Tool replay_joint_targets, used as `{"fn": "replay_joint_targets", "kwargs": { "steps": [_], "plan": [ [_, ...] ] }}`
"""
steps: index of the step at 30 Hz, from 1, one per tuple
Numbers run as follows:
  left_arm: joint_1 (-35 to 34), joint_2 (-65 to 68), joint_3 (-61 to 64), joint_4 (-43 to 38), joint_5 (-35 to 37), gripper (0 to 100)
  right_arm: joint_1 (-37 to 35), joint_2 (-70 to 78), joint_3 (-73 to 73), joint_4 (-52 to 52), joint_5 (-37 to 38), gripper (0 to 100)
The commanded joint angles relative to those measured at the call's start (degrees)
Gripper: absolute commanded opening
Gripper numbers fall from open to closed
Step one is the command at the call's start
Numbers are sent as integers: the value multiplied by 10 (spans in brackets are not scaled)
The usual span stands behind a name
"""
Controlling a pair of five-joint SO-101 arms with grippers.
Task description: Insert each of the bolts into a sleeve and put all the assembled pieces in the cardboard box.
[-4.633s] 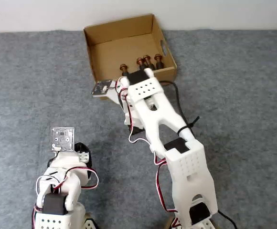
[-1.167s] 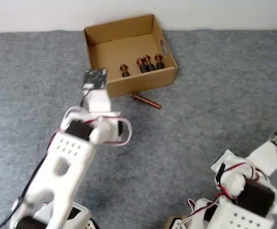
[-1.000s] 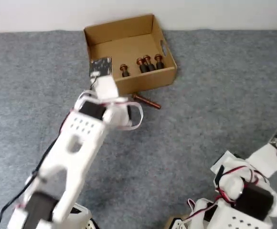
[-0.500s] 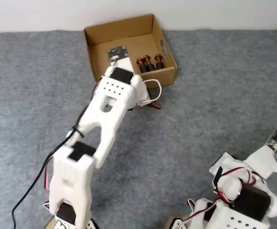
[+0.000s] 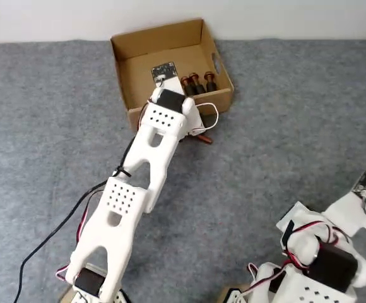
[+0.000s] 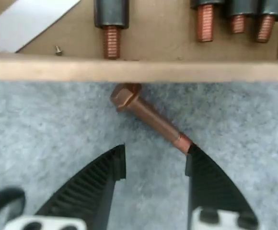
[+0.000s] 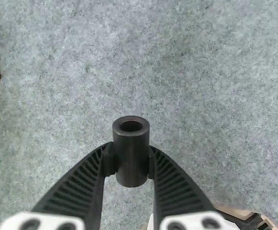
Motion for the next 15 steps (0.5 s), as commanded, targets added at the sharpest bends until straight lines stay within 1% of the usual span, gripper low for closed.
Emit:
{"fn": "replay_joint_targets", "kwargs": {
  "steps": [1, 11, 15],
  "plan": [
    [-9, 22, -68, 11, 4, 210, 4, 5, -4, -10, -4, 9],
    [-55, 57, -70, 11, 4, 210, 4, 5, -4, -10, -4, 9],
    [-52, 56, -74, 25, 2, 209, 4, 5, -4, -10, -4, 9]
  ]
}}
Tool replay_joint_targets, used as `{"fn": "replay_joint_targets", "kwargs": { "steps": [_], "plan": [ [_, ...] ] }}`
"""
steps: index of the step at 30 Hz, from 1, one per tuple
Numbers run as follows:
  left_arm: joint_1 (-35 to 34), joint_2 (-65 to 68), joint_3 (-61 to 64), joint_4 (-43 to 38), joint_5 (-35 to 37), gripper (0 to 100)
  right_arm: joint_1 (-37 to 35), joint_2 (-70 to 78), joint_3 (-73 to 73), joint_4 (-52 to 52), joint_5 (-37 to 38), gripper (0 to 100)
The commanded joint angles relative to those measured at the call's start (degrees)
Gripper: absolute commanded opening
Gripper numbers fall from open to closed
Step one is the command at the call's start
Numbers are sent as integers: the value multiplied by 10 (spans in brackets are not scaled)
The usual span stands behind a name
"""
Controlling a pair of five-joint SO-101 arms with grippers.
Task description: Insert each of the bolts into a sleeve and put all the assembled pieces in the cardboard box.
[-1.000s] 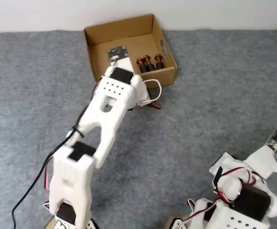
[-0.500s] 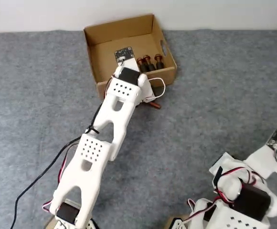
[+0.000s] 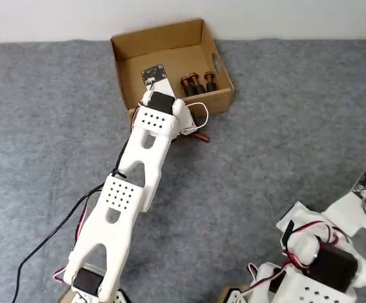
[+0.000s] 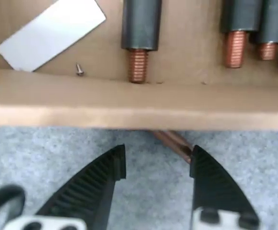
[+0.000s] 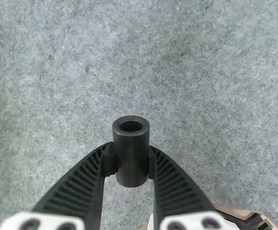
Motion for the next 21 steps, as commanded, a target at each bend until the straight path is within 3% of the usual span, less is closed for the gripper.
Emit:
{"fn": "replay_joint_targets", "kwargs": {
  "steps": [1, 5, 12, 21],
  "plan": [
    [-12, -4, -22, 31, 0, 209, 4, 5, -4, -10, -4, 9],
    [4, -33, -27, 43, -14, 194, 4, 5, -4, -10, -4, 9],
    [25, -127, -26, 39, -30, 70, 4, 5, -4, -10, -4, 9],
    [14, -43, -27, 11, -29, 274, 4, 5, -4, -10, -4, 9]
  ]
}}
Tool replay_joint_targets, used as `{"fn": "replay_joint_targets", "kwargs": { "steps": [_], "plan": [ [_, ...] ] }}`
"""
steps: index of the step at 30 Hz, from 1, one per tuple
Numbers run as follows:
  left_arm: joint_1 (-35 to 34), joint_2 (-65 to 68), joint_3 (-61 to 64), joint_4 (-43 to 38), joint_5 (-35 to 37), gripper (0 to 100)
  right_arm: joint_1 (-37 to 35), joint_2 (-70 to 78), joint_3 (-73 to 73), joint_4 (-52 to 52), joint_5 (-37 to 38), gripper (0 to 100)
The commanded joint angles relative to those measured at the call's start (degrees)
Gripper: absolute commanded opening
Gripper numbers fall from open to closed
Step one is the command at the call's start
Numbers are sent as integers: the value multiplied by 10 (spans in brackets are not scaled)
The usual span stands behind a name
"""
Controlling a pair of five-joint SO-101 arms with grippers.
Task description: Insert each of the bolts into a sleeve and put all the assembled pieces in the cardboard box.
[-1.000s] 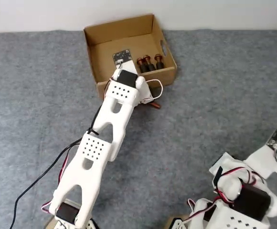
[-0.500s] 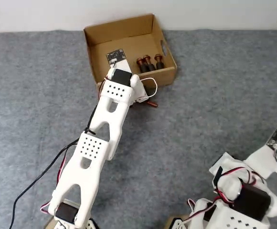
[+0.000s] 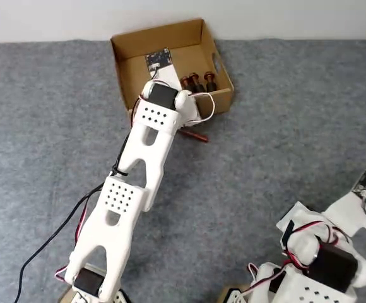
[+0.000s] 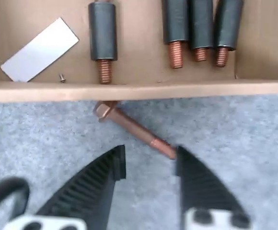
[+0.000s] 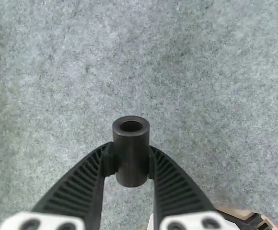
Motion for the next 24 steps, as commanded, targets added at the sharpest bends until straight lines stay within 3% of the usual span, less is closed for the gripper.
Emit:
{"fn": "replay_joint_targets", "kwargs": {
  "steps": [1, 8, 15, 24],
  "plan": [
    [-9, 21, -17, -14, -6, 282, 4, 5, -4, -10, -4, 9],
    [-56, 58, -18, -42, -5, 284, 4, 5, -3, -10, -4, 9],
    [-62, 55, 2, 18, -27, 277, 4, 5, 7, -16, -3, 9],
    [-49, 3, 86, 18, -66, 81, 4, 5, 7, -16, -3, 9]
  ]
}}
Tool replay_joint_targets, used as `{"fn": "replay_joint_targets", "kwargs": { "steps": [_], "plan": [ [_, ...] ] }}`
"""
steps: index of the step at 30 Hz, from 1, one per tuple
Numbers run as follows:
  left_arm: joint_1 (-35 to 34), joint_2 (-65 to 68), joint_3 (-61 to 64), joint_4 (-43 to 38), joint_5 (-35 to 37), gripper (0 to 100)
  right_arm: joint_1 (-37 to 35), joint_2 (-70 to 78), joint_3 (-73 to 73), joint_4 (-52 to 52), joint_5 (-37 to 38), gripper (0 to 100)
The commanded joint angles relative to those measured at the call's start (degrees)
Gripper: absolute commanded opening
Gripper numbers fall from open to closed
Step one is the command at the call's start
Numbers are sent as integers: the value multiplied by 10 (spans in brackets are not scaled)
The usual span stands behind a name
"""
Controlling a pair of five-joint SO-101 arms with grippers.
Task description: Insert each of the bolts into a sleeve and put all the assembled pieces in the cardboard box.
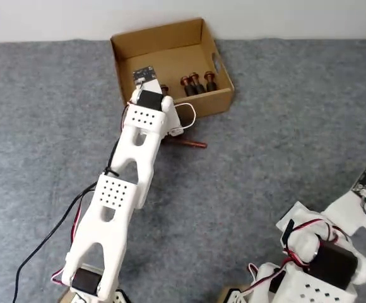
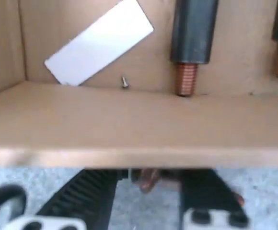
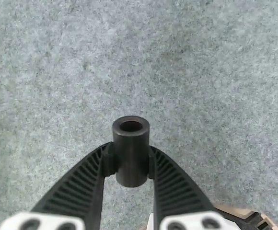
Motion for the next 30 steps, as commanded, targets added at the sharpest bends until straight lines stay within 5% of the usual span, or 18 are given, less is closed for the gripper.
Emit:
{"fn": "replay_joint_targets", "kwargs": {
  "steps": [1, 5, 13, 30],
  "plan": [
    [4, -52, 48, 24, -35, 80, 4, 0, -4, -11, -3, 9],
    [4, -107, 95, 24, -39, 101, 4, 0, -4, -11, -3, 9],
    [26, -217, 189, 24, -67, 302, 4, 0, -4, -11, -3, 9],
    [40, -199, 255, 19, -82, 306, 4, 0, -4, -11, -3, 9]
  ]
}}
